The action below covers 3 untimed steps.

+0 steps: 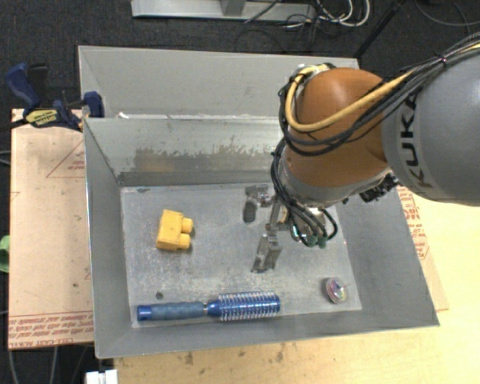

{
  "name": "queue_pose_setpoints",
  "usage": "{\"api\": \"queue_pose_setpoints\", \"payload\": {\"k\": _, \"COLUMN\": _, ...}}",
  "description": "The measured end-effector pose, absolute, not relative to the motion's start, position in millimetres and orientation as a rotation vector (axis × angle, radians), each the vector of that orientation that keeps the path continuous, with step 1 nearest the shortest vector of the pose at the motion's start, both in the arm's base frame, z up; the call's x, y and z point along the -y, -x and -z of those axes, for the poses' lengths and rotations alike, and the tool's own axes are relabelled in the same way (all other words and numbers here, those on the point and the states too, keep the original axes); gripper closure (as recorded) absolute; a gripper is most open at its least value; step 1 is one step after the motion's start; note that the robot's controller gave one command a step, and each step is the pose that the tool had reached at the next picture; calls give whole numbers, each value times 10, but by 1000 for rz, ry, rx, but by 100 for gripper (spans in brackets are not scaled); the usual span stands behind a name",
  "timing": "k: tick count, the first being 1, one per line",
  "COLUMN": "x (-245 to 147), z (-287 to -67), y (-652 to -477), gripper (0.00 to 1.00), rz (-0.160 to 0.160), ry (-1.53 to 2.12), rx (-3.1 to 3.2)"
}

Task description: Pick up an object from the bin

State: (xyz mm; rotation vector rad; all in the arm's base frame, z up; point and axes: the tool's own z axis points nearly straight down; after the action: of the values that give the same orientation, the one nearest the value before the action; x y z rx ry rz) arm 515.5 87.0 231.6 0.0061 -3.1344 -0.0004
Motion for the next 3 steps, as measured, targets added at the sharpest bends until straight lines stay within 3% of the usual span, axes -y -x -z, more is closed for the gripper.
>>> {"api": "queue_pose_setpoints", "payload": {"k": 1, "x": -1174, "z": -699, "y": -4841, "gripper": 0, "rz": 6, "ry": -111, "rx": 3150}}
{"api": "queue_pose_setpoints", "payload": {"k": 2, "x": -1154, "z": -701, "y": -4814, "gripper": 100, "rz": 0, "ry": -106, "rx": 3138}}
{"api": "queue_pose_setpoints", "payload": {"k": 3, "x": -1013, "z": -1648, "y": -4925, "gripper": 100, "rz": 1, "ry": -120, "rx": 3147}}
